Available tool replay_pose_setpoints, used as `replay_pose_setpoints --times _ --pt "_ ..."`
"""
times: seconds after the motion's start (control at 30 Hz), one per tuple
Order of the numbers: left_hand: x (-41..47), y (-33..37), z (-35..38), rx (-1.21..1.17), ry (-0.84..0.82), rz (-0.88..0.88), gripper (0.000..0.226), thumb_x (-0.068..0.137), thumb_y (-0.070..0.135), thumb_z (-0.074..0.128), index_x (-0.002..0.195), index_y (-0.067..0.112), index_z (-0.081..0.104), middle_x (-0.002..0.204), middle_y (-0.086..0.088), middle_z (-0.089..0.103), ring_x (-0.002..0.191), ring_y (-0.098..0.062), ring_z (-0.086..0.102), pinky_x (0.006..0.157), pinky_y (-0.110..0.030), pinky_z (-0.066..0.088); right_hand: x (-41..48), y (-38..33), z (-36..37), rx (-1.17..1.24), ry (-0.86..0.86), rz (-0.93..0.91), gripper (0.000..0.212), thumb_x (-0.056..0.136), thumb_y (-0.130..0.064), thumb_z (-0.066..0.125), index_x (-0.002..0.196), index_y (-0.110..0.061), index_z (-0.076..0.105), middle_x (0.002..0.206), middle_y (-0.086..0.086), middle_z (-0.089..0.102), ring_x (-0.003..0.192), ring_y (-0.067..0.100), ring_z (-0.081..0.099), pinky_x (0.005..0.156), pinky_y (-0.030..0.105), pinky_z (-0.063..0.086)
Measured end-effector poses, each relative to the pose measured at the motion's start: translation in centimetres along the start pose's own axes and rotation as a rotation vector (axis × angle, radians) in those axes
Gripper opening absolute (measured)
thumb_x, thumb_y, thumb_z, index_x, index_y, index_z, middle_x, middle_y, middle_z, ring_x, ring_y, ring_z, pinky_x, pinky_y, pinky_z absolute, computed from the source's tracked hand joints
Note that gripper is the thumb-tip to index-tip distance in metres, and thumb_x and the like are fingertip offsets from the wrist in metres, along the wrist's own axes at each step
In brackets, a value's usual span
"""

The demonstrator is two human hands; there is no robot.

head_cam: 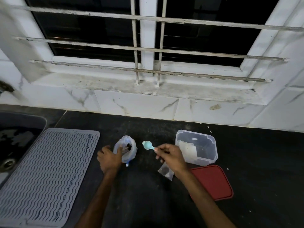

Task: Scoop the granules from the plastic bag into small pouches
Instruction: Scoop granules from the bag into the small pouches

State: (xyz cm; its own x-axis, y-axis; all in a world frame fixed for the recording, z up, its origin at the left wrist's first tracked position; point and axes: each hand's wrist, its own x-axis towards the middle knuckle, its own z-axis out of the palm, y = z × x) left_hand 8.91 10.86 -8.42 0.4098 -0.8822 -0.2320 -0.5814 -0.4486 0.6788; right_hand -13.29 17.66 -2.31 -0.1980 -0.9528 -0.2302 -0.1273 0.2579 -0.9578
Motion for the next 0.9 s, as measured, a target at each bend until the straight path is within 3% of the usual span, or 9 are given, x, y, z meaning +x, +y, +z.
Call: replay_pose_setpoints --times 0.1,0.23,0.37,0.43,0.57,0.7,0.77,0.83,0.9 --pt "0.6 -1.4 0.8 0.05 -0.193 -0.111 0.073 0.08 0.06 0.067 0.13 0.011 0.047 0.136 -0.021 0.044 0.128 -0.037 0.04 0.102 -0.046 0.038 2.4 -0.5 4.2 -0.317 0.031 -0.196 0.013 0.086 -0.03 0.072 0.079 -0.019 0.07 0.062 -0.002 0.069 0.054 0.006 0.062 0.057 0.026 0.052" --pt "0.8 -2.3 2.0 -0.024 -0.201 -0.121 0.071 0.067 0.055 0.08 0.114 0.01 0.052 0.121 -0.014 0.055 0.117 -0.032 0.052 0.094 -0.04 0.045 4.0 -0.2 8.1 -0.779 -0.069 -0.326 0.015 0.088 -0.034 0.064 0.088 -0.021 0.071 0.079 -0.004 0.072 0.07 0.009 0.065 0.065 0.028 0.053" --pt "0.8 -2.7 2.0 0.015 -0.202 -0.045 0.027 0.081 0.029 0.069 0.099 0.01 0.06 0.106 -0.011 0.066 0.101 -0.029 0.063 0.084 -0.036 0.051 4.6 1.2 9.2 -1.212 -0.168 -0.302 0.024 0.096 -0.03 0.049 0.111 -0.02 0.066 0.103 0.006 0.07 0.092 0.024 0.066 0.078 0.036 0.051" --pt "0.7 -2.5 1.8 0.016 -0.184 -0.029 0.019 0.085 0.021 0.061 0.099 0.008 0.062 0.106 -0.012 0.066 0.1 -0.03 0.063 0.08 -0.034 0.048 4.7 1.8 9.4 -1.307 -0.162 -0.269 0.026 0.1 -0.025 0.043 0.116 -0.017 0.062 0.108 0.008 0.068 0.095 0.027 0.066 0.079 0.037 0.051" --pt "0.2 -1.5 1.9 -0.087 -0.146 0.032 0.016 0.087 0.009 0.055 0.102 0.01 0.049 0.106 -0.014 0.061 0.099 -0.031 0.061 0.08 -0.036 0.048 4.4 2.4 9.5 -1.281 -0.062 -0.24 0.025 0.099 -0.024 0.043 0.112 -0.017 0.063 0.104 0.006 0.07 0.092 0.025 0.068 0.076 0.035 0.051" --pt "-0.6 -0.6 1.9 -0.275 -0.047 0.091 0.039 0.092 0.009 0.052 0.129 0.007 0.04 0.119 -0.015 0.057 0.108 -0.031 0.059 0.091 -0.039 0.048 4.3 3.0 8.8 -1.088 0.053 -0.109 0.022 0.094 -0.029 0.051 0.1 -0.018 0.069 0.094 0.003 0.072 0.086 0.022 0.069 0.073 0.034 0.054" --pt "-0.5 -0.6 2.5 -0.235 -0.089 0.093 0.038 0.096 0.019 0.048 0.131 0.003 0.049 0.125 -0.018 0.056 0.117 -0.033 0.054 0.099 -0.04 0.043 4.2 3.3 8.6 -1.037 0.052 -0.062 0.018 0.092 -0.028 0.055 0.093 -0.018 0.07 0.09 0.002 0.072 0.084 0.021 0.069 0.072 0.034 0.056" --pt "-0.1 -0.9 3.2 -0.1 -0.187 0.104 0.047 0.097 0.043 0.043 0.12 0.006 0.062 0.12 -0.018 0.058 0.118 -0.034 0.05 0.099 -0.039 0.038 4.0 3.5 8.7 -0.985 0.047 -0.025 0.016 0.091 -0.027 0.056 0.09 -0.018 0.069 0.087 0.0 0.071 0.083 0.02 0.068 0.07 0.033 0.054" --pt "-0.1 -0.7 3.6 -0.054 -0.277 0.116 0.054 0.092 0.055 0.052 0.12 0.01 0.062 0.119 -0.011 0.058 0.118 -0.028 0.049 0.098 -0.035 0.037 4.0 3.7 8.8 -0.901 0.048 0.024 0.017 0.089 -0.029 0.058 0.084 -0.017 0.069 0.081 -0.001 0.071 0.078 0.018 0.068 0.066 0.032 0.053"
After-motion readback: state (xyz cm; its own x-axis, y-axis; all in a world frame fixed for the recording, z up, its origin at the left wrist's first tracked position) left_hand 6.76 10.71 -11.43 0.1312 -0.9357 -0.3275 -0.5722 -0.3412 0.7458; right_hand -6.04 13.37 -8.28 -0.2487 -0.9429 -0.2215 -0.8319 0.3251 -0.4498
